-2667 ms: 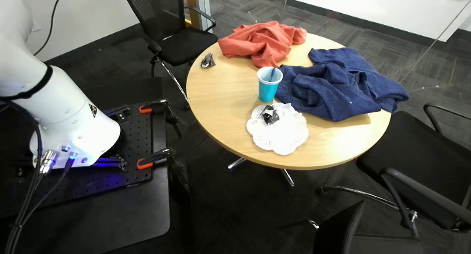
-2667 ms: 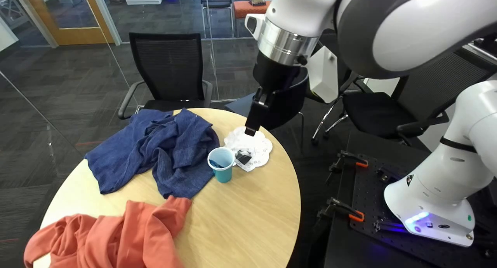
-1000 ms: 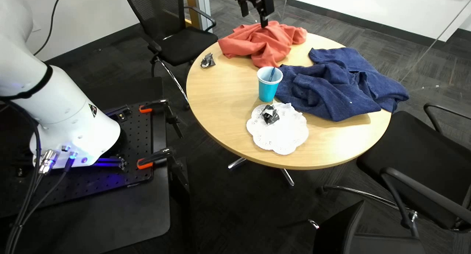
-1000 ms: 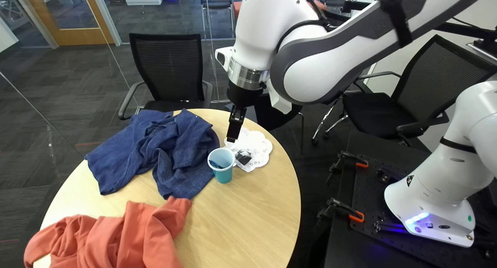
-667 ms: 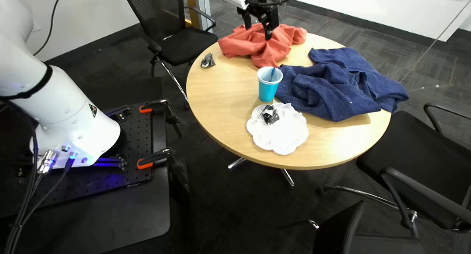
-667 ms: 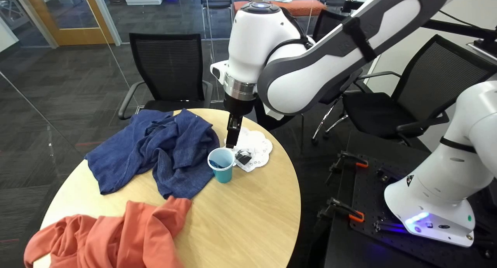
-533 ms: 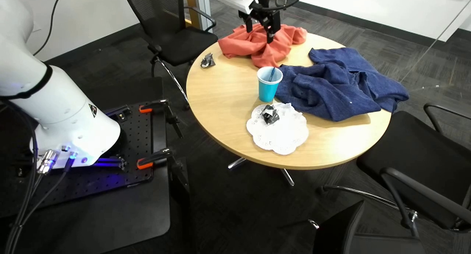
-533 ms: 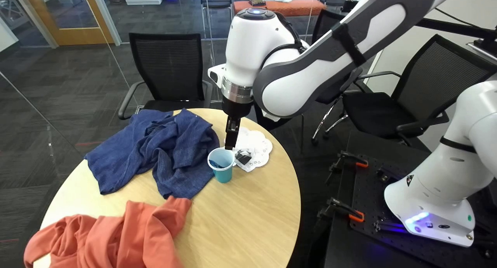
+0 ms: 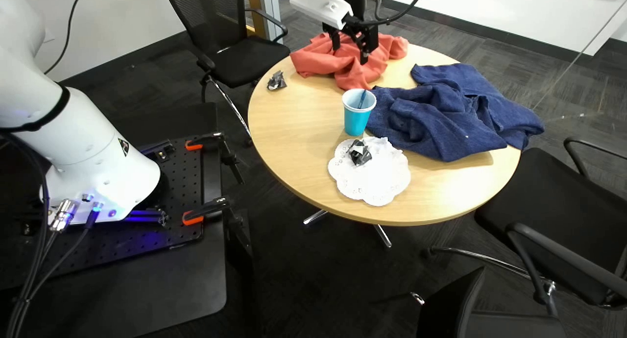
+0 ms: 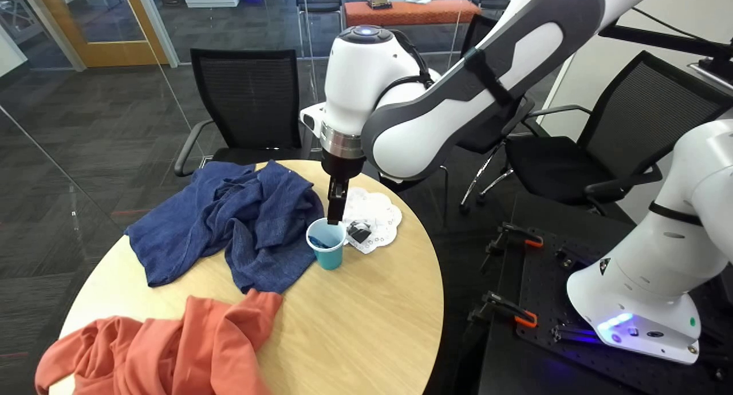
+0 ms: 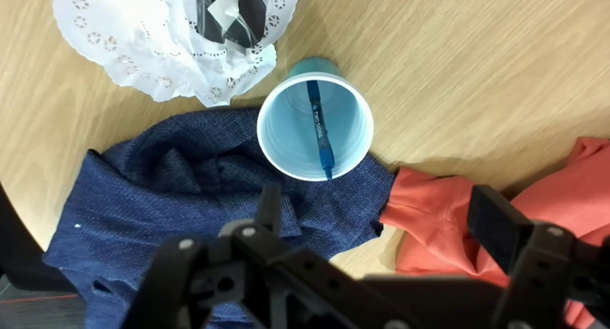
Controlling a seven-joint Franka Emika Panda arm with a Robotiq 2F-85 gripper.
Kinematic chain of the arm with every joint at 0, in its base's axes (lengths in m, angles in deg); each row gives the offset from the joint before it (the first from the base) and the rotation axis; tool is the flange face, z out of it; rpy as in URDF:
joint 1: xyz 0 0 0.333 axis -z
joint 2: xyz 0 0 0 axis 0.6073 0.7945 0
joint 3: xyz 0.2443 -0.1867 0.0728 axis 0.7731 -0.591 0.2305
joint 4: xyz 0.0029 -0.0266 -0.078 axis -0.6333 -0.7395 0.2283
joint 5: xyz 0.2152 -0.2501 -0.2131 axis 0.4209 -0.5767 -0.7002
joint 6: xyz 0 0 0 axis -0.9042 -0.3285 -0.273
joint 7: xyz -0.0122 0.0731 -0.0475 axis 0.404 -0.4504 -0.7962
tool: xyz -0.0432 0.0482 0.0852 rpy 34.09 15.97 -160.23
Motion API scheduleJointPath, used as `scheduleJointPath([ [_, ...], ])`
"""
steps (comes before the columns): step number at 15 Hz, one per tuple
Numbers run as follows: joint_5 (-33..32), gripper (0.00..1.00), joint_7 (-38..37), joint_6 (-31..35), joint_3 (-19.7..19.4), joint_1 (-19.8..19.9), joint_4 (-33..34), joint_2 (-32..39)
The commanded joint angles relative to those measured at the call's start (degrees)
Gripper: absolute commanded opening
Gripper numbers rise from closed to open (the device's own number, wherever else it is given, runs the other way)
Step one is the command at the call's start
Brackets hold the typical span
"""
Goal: Remove the pen from the cup and put it on the table
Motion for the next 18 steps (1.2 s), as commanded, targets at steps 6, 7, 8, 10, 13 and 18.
scheduleJointPath([
  [6, 0.05, 1.00, 1.05, 1.70, 0.73, 1.18, 0.31, 1.16],
  [7, 0.28, 1.00, 1.39, 1.77, 0.78, 1.36, 0.48, 1.53],
  [8, 0.32, 1.00, 1.96, 2.13, 0.83, 1.58, 0.63, 2.06],
  [10, 0.18, 1.00, 3.32, 3.37, 1.02, 1.99, 0.92, 3.26],
  [13, 0.21, 1.00, 6.06, 5.98, 1.60, 2.86, 1.32, 5.18],
  [18, -0.75, 0.81, 8.29, 8.32, 2.64, 4.18, 2.81, 8.46],
])
